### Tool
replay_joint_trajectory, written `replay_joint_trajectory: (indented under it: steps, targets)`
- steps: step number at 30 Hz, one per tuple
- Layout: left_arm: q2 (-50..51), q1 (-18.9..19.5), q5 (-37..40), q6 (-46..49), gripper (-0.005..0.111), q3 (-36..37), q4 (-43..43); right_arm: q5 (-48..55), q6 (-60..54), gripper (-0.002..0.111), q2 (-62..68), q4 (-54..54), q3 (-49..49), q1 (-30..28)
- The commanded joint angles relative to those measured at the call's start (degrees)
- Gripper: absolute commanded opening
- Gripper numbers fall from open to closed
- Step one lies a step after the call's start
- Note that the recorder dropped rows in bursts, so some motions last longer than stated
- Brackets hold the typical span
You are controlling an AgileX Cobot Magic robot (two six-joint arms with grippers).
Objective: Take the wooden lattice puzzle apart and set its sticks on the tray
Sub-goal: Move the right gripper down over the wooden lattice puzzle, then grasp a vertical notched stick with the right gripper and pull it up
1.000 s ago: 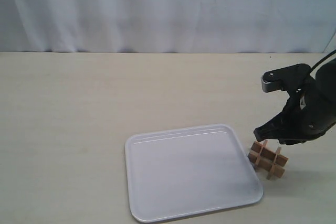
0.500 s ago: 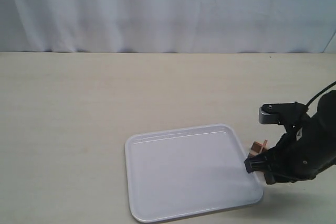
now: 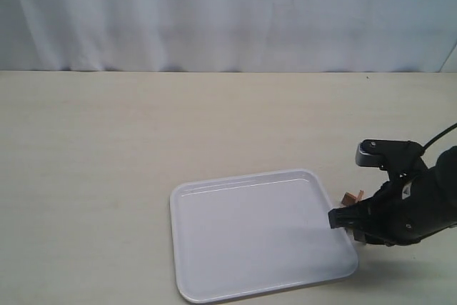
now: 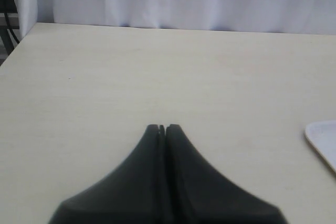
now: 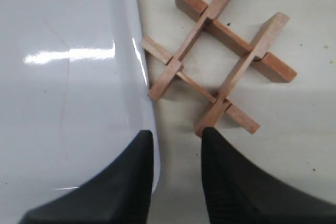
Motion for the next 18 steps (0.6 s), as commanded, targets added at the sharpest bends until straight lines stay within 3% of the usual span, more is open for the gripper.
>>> replay_joint_trajectory:
  steps: [1, 18]
  targets:
    - [-0.1, 0.1, -0.1, 0.0, 0.0, 0.1, 0.0, 0.9, 0.5, 0.031, 0.0, -2.0, 0.2, -0.3]
    - [-0.1, 0.1, -0.1, 0.0, 0.0, 0.1, 0.0, -2.7, 3.6, 0.03, 4.6, -5.1, 0.2, -0.3]
